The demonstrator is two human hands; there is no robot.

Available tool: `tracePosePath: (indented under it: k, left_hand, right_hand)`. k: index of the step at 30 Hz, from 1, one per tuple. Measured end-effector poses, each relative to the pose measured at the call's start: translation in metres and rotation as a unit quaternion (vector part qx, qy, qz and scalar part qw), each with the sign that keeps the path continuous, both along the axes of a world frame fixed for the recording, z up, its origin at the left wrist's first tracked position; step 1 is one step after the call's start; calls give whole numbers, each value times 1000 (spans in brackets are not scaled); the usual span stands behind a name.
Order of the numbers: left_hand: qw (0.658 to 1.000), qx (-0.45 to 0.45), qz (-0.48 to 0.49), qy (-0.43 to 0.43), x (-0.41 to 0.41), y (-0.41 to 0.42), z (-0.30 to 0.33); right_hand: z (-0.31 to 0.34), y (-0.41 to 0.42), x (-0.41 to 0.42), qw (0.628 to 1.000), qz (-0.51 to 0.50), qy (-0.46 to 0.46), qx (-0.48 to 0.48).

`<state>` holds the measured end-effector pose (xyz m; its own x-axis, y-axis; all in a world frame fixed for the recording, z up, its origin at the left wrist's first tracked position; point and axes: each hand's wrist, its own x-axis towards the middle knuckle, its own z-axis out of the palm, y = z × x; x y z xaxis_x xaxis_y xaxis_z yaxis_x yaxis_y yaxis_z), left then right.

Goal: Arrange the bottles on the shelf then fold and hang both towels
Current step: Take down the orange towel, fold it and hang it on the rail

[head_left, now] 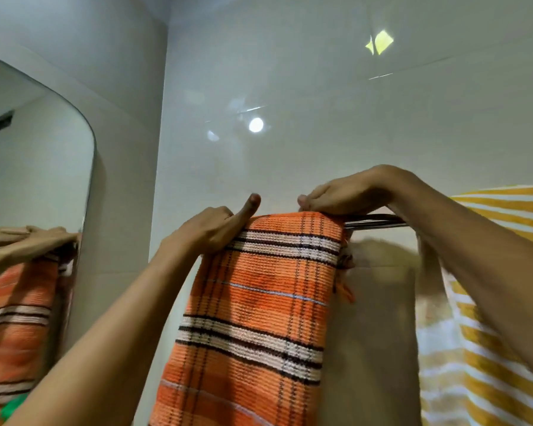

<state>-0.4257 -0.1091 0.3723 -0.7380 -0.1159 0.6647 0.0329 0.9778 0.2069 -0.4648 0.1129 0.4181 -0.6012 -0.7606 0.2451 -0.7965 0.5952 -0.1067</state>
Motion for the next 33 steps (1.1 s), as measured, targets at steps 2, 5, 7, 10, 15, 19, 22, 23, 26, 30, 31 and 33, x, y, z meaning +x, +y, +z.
tracePosePath:
  k: [2, 5, 7, 10, 15, 19, 22, 23, 26, 30, 31, 33]
  left_hand:
    - [999, 5, 10, -40, -4, -1, 7]
    - [995, 27, 30, -87, -5, 1, 13]
    - [996, 38, 39, -68, -7, 2, 13]
    - [993, 21, -36, 106, -7, 6, 2]
    - [964, 16, -197, 180, 16, 9, -27]
    - [973, 14, -168, 156, 16, 9, -33]
    - [989, -39, -45, 136, 6, 18, -24]
    - [991, -57, -19, 124, 3, 20, -18]
    - [998, -52, 12, 35, -1, 24, -1]
    - [994, -57, 24, 89, 0, 30, -1]
    - [978, -73, 33, 193, 1, 33, -8]
    - [934, -64, 42, 349, 6, 47, -32]
  right_hand:
    - [-10, 0, 8, 999, 42, 1, -10]
    - [-20, -8, 15, 999, 34, -5, 15]
    - [-18, -11, 9, 999, -2, -35, 20]
    - [-7, -17, 2, 997, -46, -61, -2]
    - [4, -27, -7, 999, -38, -5, 5]
    - [-3, -22, -2, 983, -3, 173, -58]
    - [-25, -22, 12, 962, -37, 247, -105]
    - [-34, -22, 17, 961, -47, 252, -103]
    - [-47, -22, 20, 953, -90, 286, -53]
    - [-24, -32, -1, 990, -94, 96, -47]
    - [-16, -36, -9, 994, -91, 37, -45]
    - [-3, -38, -19, 994, -103, -21, -16]
